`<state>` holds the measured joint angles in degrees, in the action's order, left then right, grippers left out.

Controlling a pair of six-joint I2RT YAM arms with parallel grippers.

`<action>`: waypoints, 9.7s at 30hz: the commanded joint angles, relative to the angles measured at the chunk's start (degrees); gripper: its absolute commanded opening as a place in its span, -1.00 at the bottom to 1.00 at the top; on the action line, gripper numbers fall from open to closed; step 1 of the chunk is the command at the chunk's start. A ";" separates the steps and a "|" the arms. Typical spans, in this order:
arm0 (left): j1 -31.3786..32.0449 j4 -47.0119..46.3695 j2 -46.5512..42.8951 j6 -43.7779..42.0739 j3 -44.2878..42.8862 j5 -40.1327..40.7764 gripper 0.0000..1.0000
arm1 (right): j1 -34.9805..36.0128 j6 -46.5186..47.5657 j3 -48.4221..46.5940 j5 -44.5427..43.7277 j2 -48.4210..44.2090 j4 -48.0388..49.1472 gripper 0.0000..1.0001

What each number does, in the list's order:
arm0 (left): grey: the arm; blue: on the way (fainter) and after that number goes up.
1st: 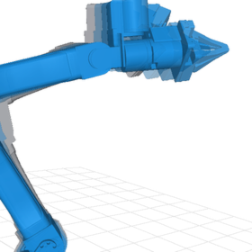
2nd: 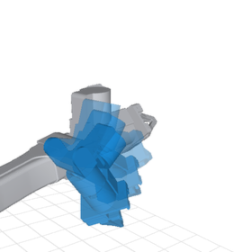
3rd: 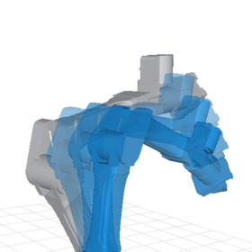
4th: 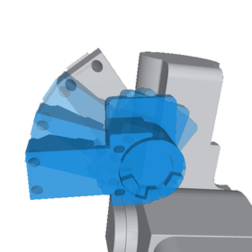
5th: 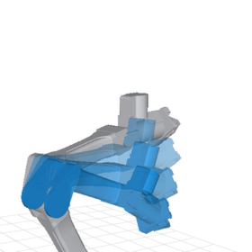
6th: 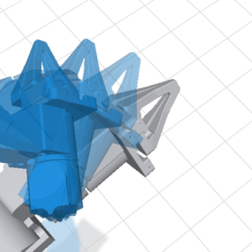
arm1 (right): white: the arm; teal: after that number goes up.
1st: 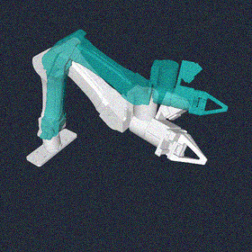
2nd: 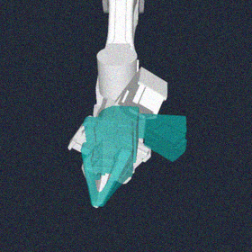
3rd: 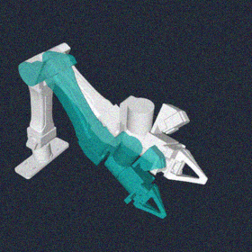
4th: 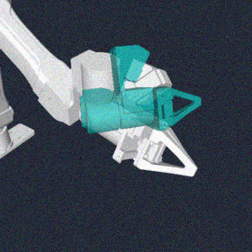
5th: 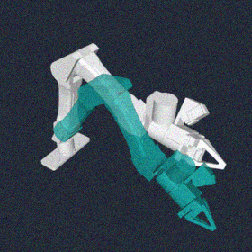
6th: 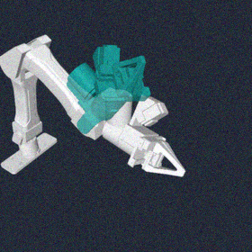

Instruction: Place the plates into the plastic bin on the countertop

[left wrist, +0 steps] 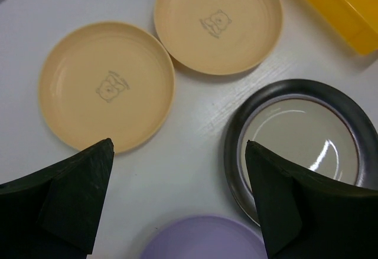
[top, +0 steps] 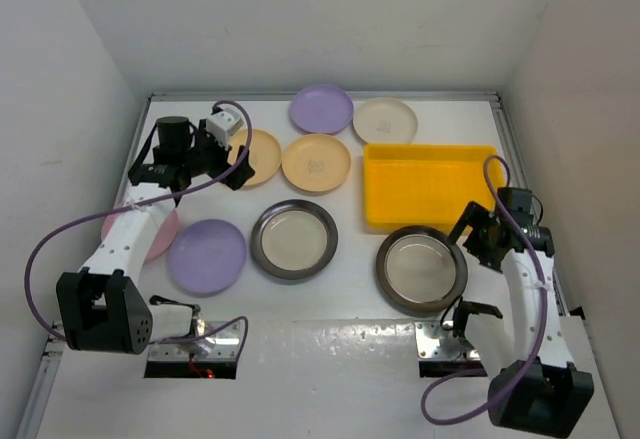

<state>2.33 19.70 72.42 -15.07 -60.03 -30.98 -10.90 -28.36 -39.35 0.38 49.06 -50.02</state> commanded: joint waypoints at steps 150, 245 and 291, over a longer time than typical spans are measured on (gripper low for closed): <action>6.55 -1.16 -10.90 -3.39 10.64 3.38 0.93 | 41.91 2.60 -30.01 -12.33 55.90 20.40 -0.66; 4.44 2.54 -16.27 2.24 13.36 9.01 0.86 | -11.96 -22.00 -10.75 29.94 34.79 40.70 -1.00; -7.33 -2.48 12.19 5.67 -8.15 22.19 0.57 | 6.32 -16.27 -82.21 3.33 87.33 27.59 0.19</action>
<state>-3.62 19.53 80.58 -10.00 -61.84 -13.34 -5.61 -38.68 -119.09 8.54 130.28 -21.37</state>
